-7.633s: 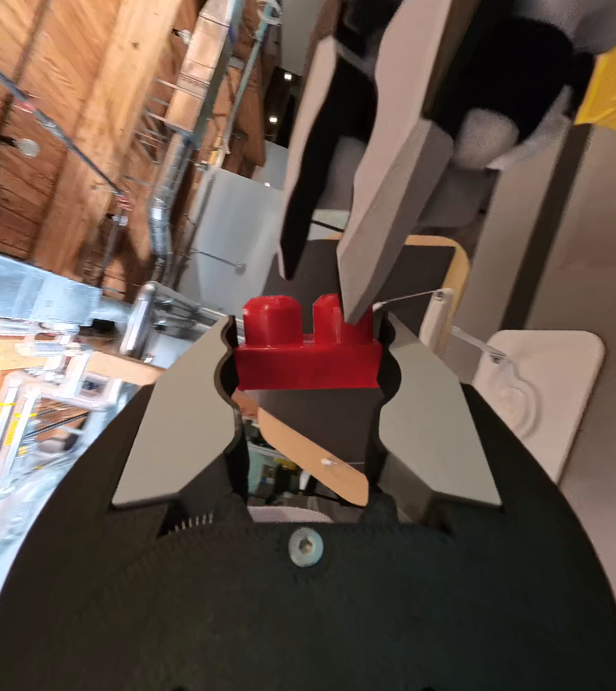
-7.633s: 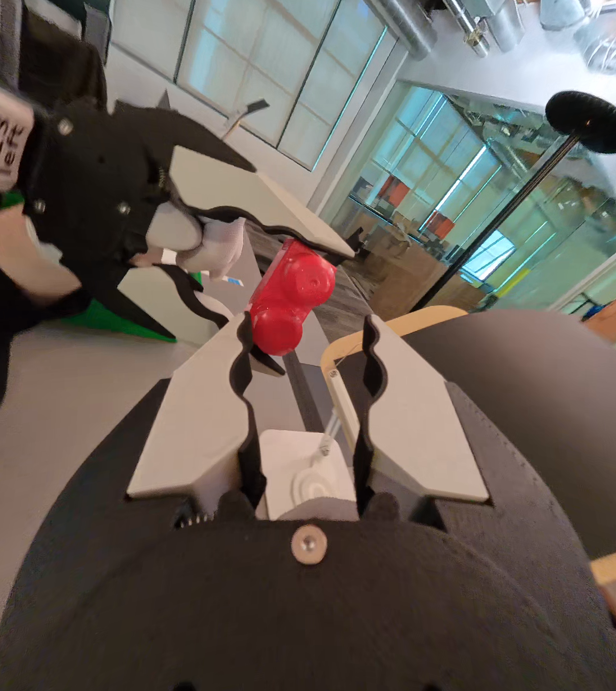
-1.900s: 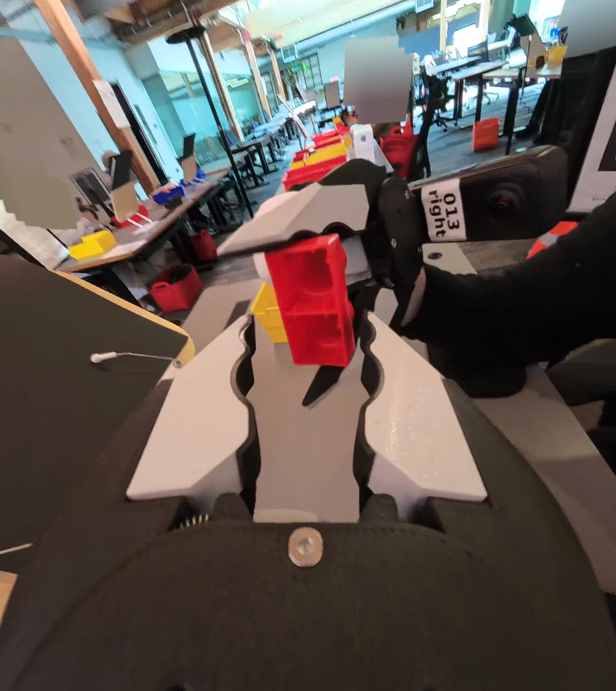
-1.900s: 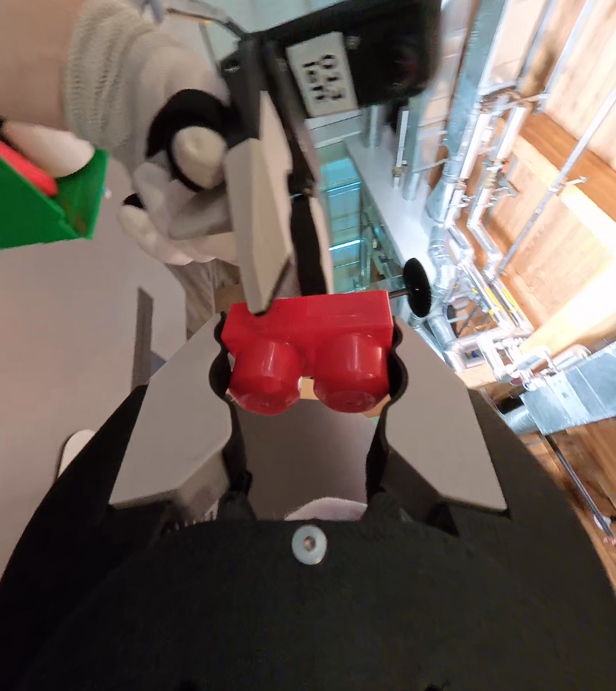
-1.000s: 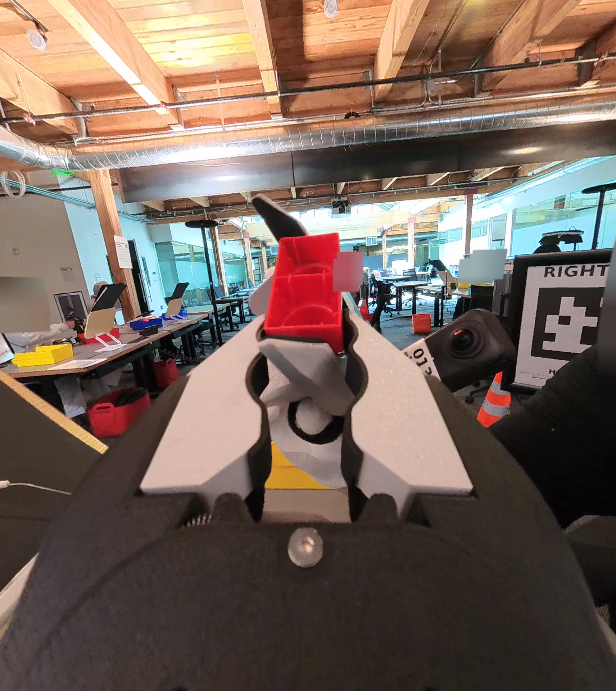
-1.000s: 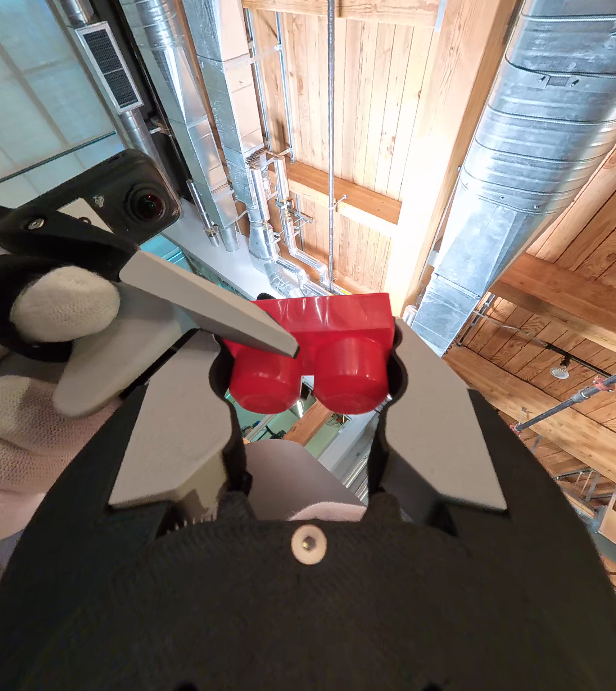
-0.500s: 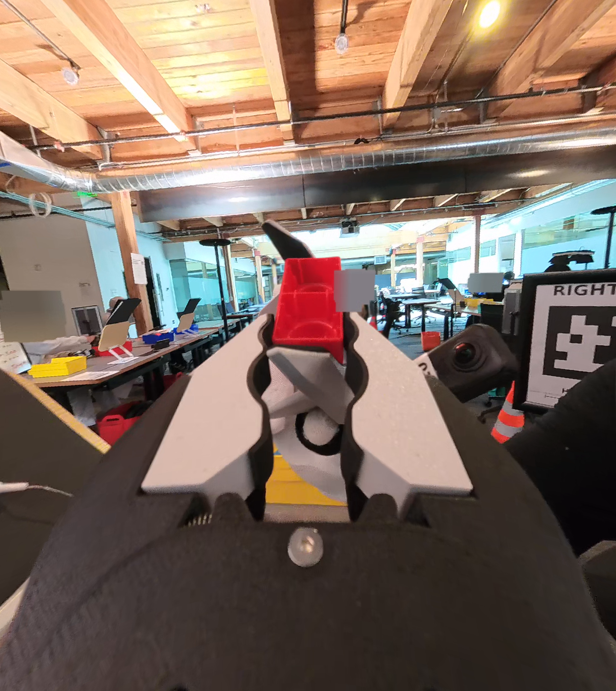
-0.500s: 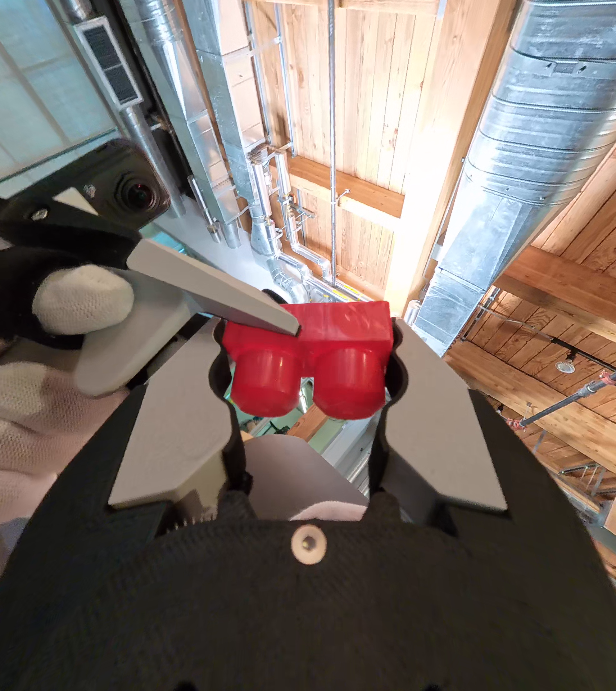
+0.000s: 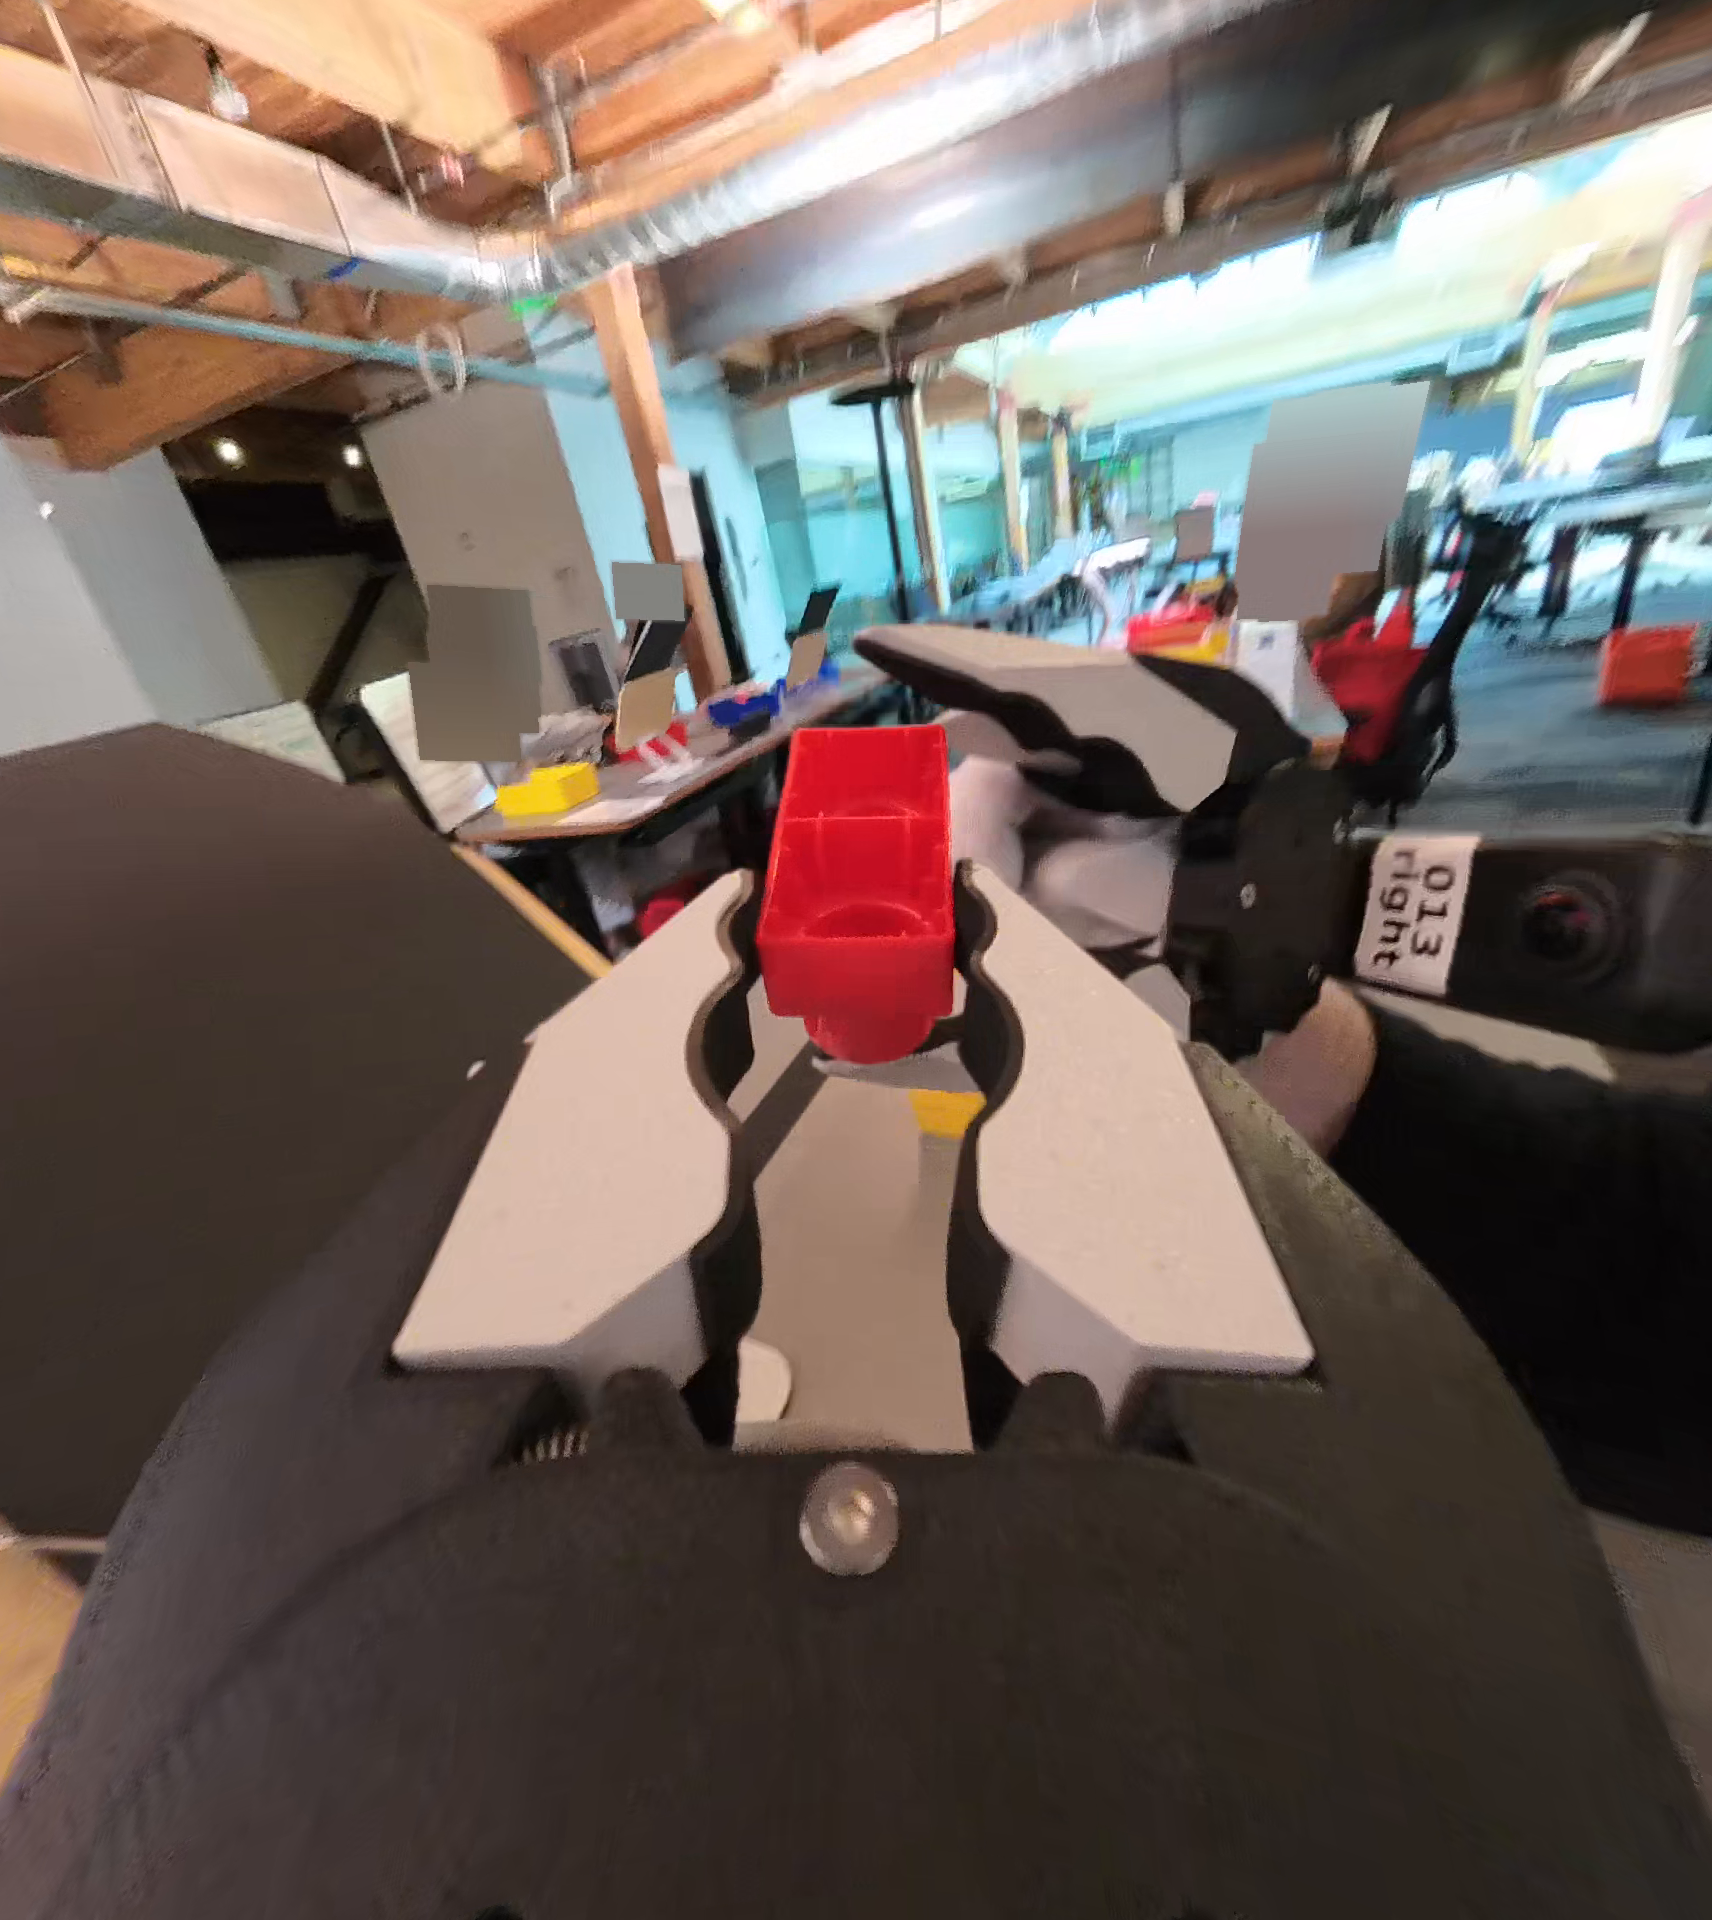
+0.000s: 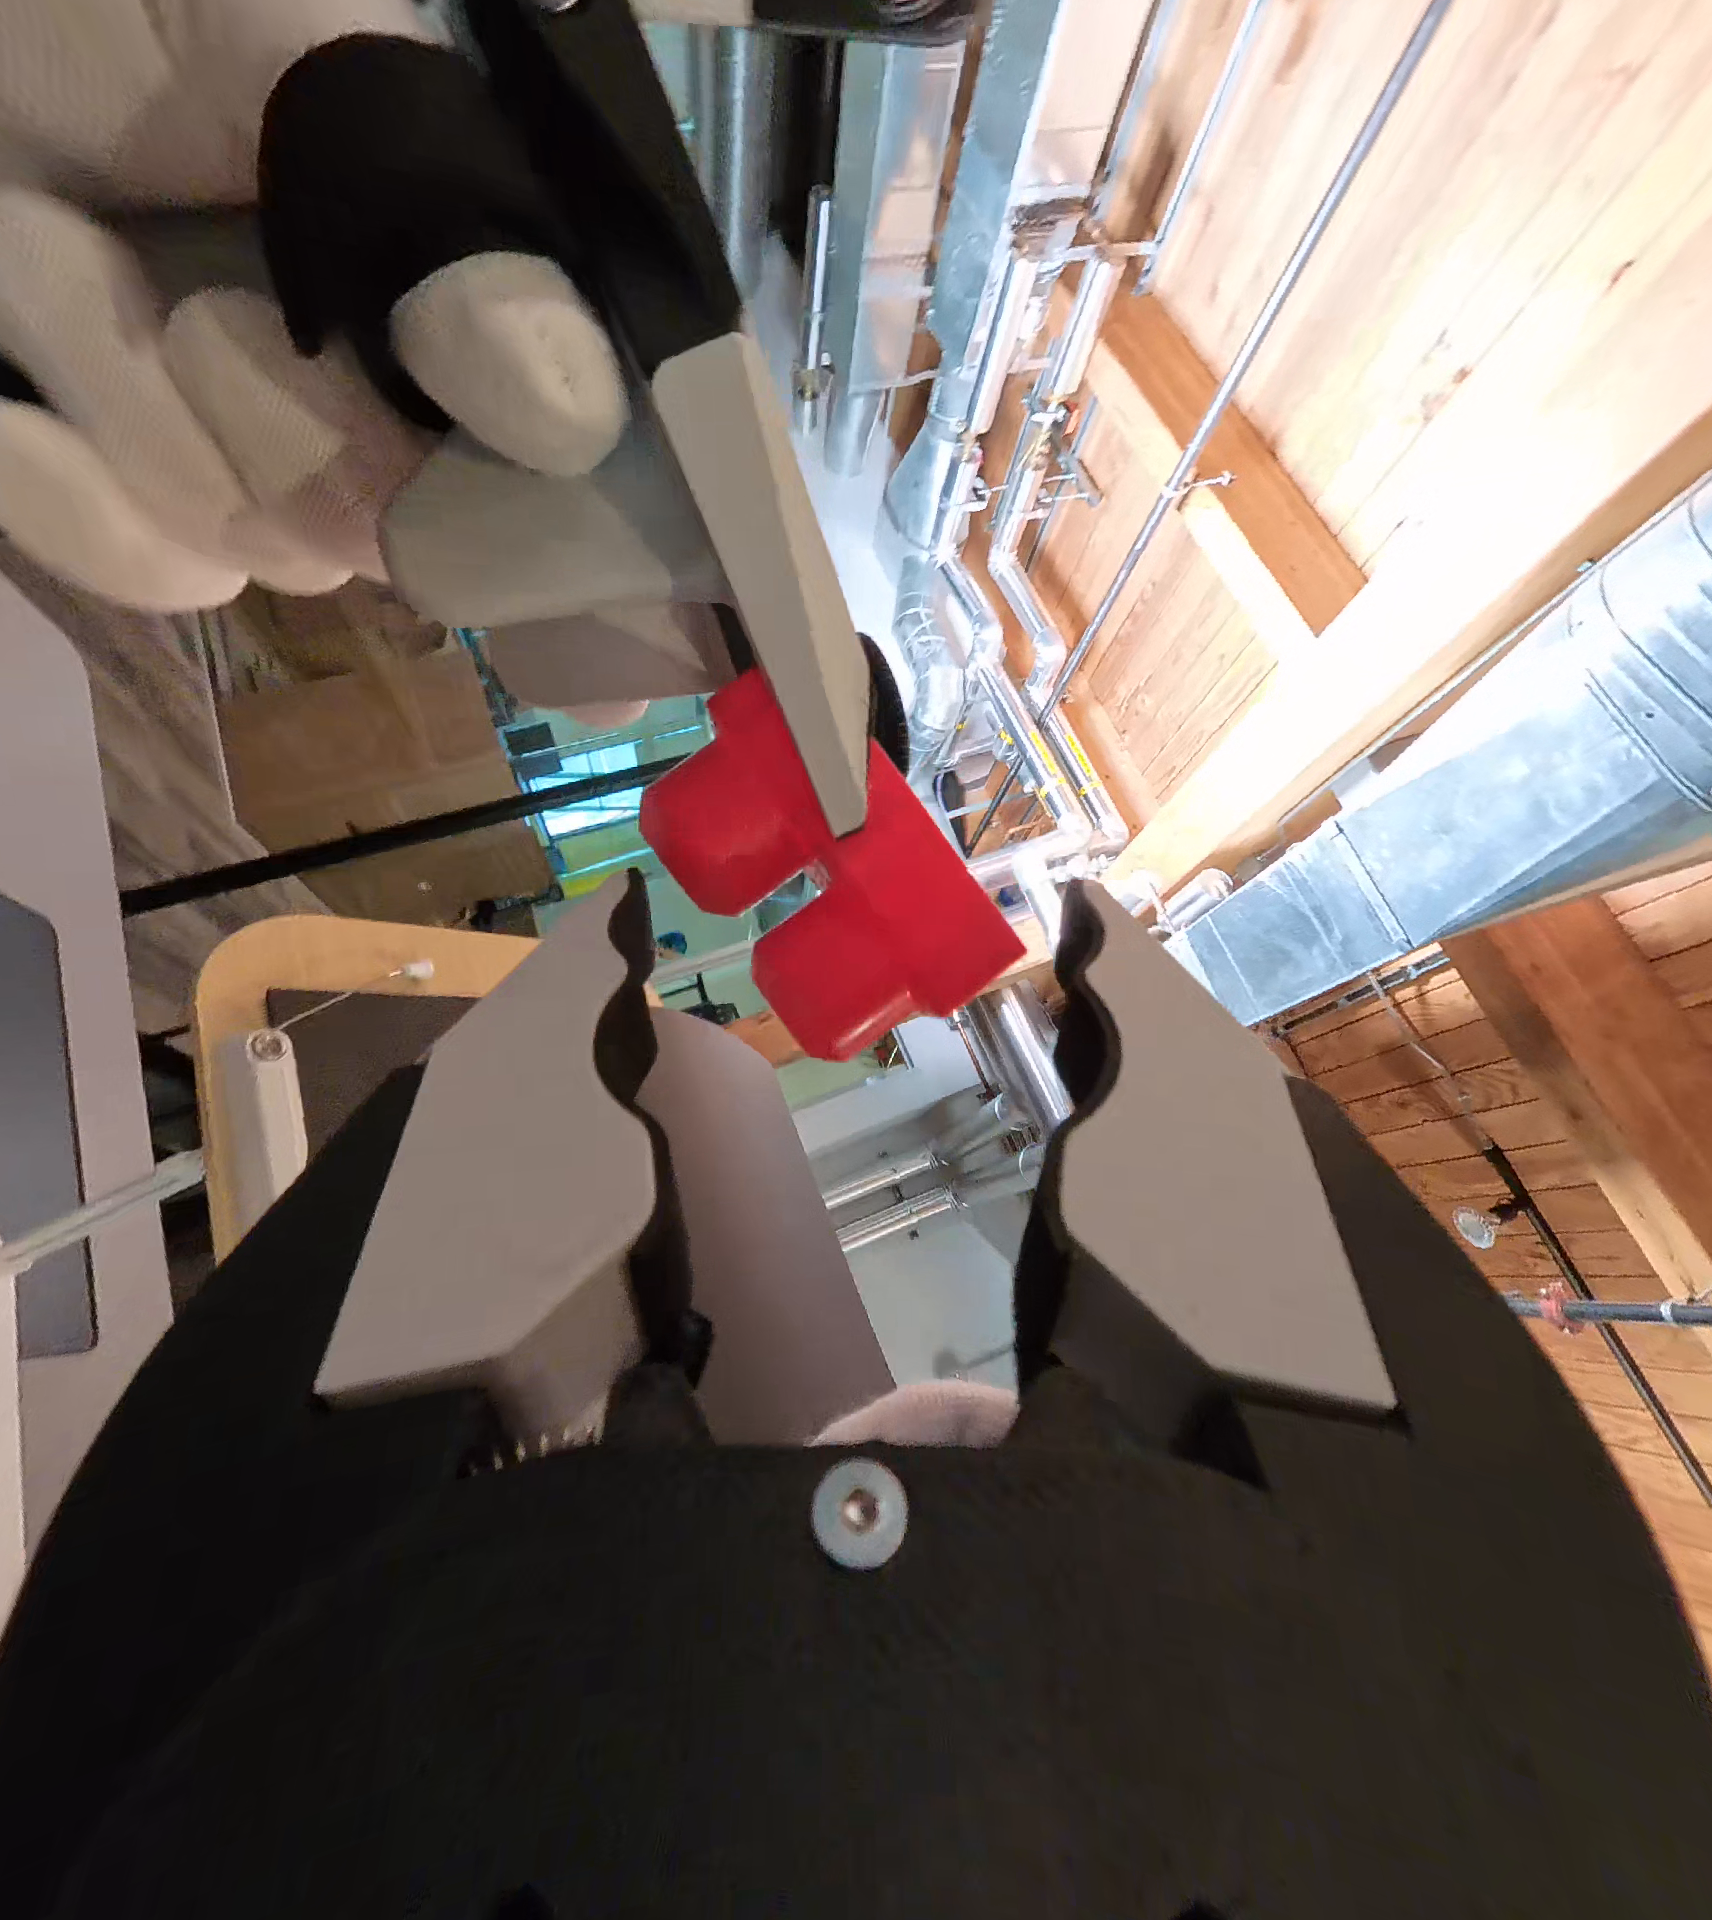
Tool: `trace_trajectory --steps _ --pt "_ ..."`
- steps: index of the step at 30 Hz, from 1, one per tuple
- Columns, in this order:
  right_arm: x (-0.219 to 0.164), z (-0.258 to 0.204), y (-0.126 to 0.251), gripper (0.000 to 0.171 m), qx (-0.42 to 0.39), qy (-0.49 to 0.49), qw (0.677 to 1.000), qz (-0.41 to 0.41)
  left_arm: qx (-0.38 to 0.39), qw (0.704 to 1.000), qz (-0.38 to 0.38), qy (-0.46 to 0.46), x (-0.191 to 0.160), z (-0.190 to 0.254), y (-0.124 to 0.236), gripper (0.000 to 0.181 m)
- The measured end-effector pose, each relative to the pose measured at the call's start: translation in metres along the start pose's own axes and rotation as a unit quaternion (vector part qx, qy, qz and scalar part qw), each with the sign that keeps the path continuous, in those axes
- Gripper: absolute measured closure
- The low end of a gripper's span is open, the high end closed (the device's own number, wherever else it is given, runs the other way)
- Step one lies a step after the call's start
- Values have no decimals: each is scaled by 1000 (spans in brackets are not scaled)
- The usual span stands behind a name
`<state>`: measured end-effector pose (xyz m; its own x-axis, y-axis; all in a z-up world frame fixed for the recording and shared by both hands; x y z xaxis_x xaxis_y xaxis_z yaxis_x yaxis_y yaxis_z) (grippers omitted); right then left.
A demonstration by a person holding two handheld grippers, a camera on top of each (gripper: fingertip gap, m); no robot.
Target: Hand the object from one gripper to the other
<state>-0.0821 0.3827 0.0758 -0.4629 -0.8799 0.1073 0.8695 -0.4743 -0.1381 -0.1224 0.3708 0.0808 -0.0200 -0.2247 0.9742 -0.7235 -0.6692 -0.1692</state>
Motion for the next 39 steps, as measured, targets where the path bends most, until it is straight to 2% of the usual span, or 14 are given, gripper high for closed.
trace_trajectory --steps 1,5,8,13,18,20,24,27,31,34,39 --pt "1 -3 -1 99 7 9 1000 -5 2 1000 -14 -13 -1 1 1 146" --pt "0 -19 -13 109 45 33 998 -39 25 995 -70 -64 -8 5 4 146" --pt "-6 -32 -21 126 76 33 994 -68 56 982 -123 -129 -19 7 4 146" --pt "-8 -39 -25 128 87 14 994 -59 76 974 -151 -147 -25 6 2 146" --pt "-9 -34 -27 128 77 -51 995 -40 82 979 -119 -144 -18 5 0 144" --pt "-14 -30 -27 128 68 -73 994 -41 93 979 -101 -151 -13 4 1 132" --pt "-26 -16 -23 128 27 -157 987 -18 107 983 -55 -137 1 -2 4 123" --pt "-31 -5 -20 129 -13 -230 973 8 114 987 -27 -114 4 -9 2 123" --pt "-33 -1 -20 129 -58 -285 956 31 84 994 36 -66 9 -3 -6 124" --pt "-35 -1 -20 129 -82 -335 937 53 81 994 43 -55 2 2 -18 124" --pt "-28 -4 -22 129 -90 -350 929 75 104 992 70 -36 -4 2 -30 129"
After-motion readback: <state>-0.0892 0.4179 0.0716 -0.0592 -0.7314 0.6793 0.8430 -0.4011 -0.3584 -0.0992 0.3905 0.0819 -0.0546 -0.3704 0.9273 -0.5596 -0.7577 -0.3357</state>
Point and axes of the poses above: each gripper's, where its closed fingertips meet, y back along the fingers, x out of its top, z = x × y across the jaws, the point moved 3 cm from there along y, back along the fingers, and after that the axes turned 15 degrees about x, right-handed, at the moved point
